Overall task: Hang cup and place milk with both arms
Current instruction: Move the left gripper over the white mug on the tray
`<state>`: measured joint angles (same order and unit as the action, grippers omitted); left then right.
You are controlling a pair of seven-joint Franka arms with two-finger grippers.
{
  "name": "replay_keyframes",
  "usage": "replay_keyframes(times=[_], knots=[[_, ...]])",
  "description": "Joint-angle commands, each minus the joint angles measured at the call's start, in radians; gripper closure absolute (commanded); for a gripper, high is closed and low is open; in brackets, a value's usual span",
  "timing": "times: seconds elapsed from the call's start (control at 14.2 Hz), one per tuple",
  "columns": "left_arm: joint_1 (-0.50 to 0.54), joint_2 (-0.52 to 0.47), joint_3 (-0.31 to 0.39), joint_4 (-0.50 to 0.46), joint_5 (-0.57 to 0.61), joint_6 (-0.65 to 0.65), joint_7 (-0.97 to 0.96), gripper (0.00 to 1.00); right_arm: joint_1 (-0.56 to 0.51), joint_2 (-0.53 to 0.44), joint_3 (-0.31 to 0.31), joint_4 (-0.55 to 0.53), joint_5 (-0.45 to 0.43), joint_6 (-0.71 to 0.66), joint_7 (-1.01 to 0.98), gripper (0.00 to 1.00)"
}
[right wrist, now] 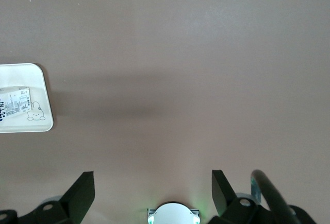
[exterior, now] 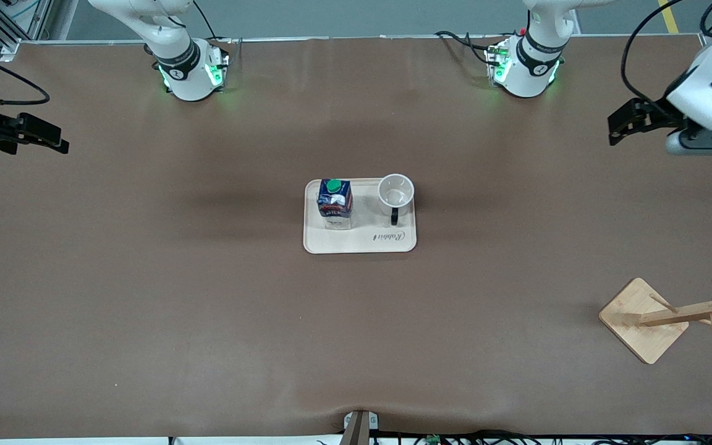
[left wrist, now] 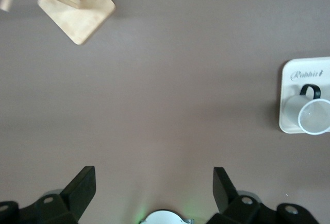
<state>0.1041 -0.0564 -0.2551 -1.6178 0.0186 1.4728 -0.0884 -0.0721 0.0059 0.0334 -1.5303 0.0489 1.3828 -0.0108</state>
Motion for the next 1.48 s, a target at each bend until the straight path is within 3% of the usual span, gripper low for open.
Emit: replay_keyframes(times=[0.0,0.21,0.56,0.85,1.06,1.41], knots=[[0.0,-0.019,-0.062,-0.077,-0.015,0.052,-0.091,0.0,-0.025,0.002,0.022,0.002,0.003,-0.002,0.012,0.0],[0.0,-0.003,-0.157,-0.16,-0.017,0.124,-0.23,0.0,-0.023,0.002,0.023,0.004,0.003,-0.002,0.012,0.0],[-0.001,0.01,-0.285,-0.355,-0.069,0.377,-0.367,0.0,-0.028,0.002,0.023,0.007,0.005,-0.007,0.012,0.0],[-0.003,0.095,-0.371,-0.418,-0.071,0.53,-0.402,0.0,-0.028,0.0,0.023,0.006,0.005,-0.011,0.012,0.0],[-0.017,0.165,-0.412,-0.455,-0.065,0.654,-0.454,0.0,-0.028,0.002,0.023,0.002,0.005,-0.01,0.012,0.0],[-0.099,0.289,-0.415,-0.468,-0.054,0.799,-0.501,0.0,-0.028,0.003,0.022,0.002,0.005,-0.008,0.012,0.0]])
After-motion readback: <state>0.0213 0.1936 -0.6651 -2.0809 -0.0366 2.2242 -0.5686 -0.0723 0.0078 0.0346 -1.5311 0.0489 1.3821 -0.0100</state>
